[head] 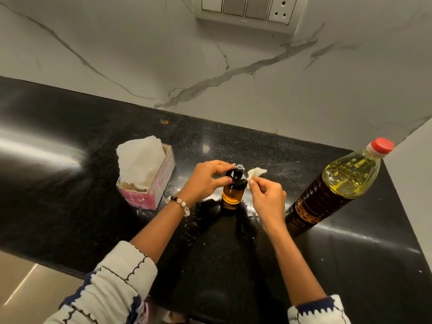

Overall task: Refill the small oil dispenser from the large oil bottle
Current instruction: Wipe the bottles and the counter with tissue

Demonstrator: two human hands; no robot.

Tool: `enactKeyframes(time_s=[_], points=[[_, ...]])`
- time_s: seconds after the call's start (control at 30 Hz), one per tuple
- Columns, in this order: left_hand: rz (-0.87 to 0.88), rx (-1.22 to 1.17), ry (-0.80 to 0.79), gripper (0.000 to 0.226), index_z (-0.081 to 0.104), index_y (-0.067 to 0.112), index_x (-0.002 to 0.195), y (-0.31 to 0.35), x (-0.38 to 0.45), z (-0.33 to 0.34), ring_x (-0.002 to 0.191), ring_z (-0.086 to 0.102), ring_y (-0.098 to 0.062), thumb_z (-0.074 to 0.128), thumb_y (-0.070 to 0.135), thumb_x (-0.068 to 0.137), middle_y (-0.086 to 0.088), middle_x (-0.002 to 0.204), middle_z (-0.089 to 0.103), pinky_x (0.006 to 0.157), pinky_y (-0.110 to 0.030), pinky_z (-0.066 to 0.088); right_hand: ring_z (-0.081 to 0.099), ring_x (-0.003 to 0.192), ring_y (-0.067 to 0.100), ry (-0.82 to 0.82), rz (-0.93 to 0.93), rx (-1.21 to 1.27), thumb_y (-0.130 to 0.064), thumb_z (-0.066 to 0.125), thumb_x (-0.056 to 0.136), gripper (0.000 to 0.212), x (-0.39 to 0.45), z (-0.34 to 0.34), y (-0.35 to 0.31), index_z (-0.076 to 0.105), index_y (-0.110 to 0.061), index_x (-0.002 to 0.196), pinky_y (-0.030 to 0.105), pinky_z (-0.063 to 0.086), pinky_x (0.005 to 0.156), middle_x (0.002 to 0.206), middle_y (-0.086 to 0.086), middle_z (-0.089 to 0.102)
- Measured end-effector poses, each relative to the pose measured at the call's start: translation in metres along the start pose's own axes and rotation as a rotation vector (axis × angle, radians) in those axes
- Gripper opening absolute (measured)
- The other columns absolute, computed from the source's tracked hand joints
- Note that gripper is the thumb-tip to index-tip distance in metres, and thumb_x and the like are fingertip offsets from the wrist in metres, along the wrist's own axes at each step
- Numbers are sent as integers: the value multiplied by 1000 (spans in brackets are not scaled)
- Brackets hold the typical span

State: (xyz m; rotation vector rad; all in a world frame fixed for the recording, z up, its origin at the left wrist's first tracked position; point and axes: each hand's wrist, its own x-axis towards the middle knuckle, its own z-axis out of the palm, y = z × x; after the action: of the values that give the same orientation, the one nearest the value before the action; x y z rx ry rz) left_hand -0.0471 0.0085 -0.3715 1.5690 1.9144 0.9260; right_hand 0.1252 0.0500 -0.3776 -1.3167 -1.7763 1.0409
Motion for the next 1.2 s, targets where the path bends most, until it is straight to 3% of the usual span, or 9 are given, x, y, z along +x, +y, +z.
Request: enactKeyframes(time_s=[0.07, 0.13, 0.23, 0.33, 0.47, 0.7, 0.8, 0.97, 1.2], points=[[18, 9, 49, 36, 66, 16, 120, 2, 0, 0, 104, 57, -8, 70, 13, 84, 0, 121, 66, 83, 1, 36, 66, 75, 8, 43, -19, 64, -21, 62, 90, 14, -4, -1, -2, 75, -14, 91, 27, 52, 72, 74, -1, 72], [6, 13, 158, 33, 70, 17, 115, 7, -4, 8, 99, 59, -12, 72, 20, 83, -1, 110, 67, 84, -12, 43, 65, 79, -1, 51, -42, 106, -20, 64, 90, 14, 1, 1, -6, 74, -16, 98, 15, 51, 69, 82, -8, 71], [-74, 36, 339, 41, 72, 19, 111, 17, -6, 25, 86, 53, -14, 75, 41, 76, -1, 91, 57, 73, -23, 40, 66, 90, 8, -5, -55, 135, -12, 62, 90, 17, 19, 8, -4, 71, -14, 104, 26, 55, 78, 95, 0, 71], [-78, 121, 434, 38, 74, 17, 104, 22, -1, 35, 82, 50, -17, 74, 43, 77, -1, 83, 54, 68, -23, 33, 67, 93, 14, -153, -46, 173, -9, 57, 92, 20, 34, 11, -2, 71, -18, 103, 39, 56, 84, 97, 0, 72], [-29, 148, 429, 30, 75, 14, 98, 22, 4, 33, 76, 50, -17, 74, 37, 79, 1, 78, 52, 63, -25, 35, 68, 93, 15, -257, -48, 208, -11, 54, 94, 23, 44, 8, -1, 72, -24, 101, 43, 56, 84, 93, -1, 74], [38, 124, 281, 20, 76, 9, 88, 19, 10, 20, 72, 51, -14, 76, 26, 77, -4, 82, 57, 67, -39, 48, 58, 68, 13, -44, -133, -100, -9, 50, 94, 22, 24, 14, -6, 72, -9, 91, 27, 38, 62, 74, 4, 68], [38, 140, 228, 20, 76, 10, 93, 19, 11, 15, 75, 52, -16, 76, 21, 76, -6, 86, 59, 71, -41, 50, 57, 66, 9, -175, -108, -8, -6, 47, 93, 29, 36, 12, -9, 71, -21, 88, 25, 43, 58, 71, -4, 67], [31, 169, 242, 28, 74, 14, 105, 20, 9, 18, 77, 50, -14, 75, 22, 78, -4, 87, 57, 71, -34, 48, 66, 95, 17, -337, -50, 152, -11, 45, 97, 31, 53, 9, 5, 70, -29, 99, 44, 53, 86, 94, -2, 72], [38, 158, 260, 35, 69, 14, 116, 20, 6, 20, 82, 47, -11, 73, 21, 81, -1, 93, 54, 75, -28, 44, 61, 86, 38, -225, 90, 245, -13, 45, 96, 24, 26, 24, 45, 68, -15, 89, 52, 50, 74, 87, 16, 68]])
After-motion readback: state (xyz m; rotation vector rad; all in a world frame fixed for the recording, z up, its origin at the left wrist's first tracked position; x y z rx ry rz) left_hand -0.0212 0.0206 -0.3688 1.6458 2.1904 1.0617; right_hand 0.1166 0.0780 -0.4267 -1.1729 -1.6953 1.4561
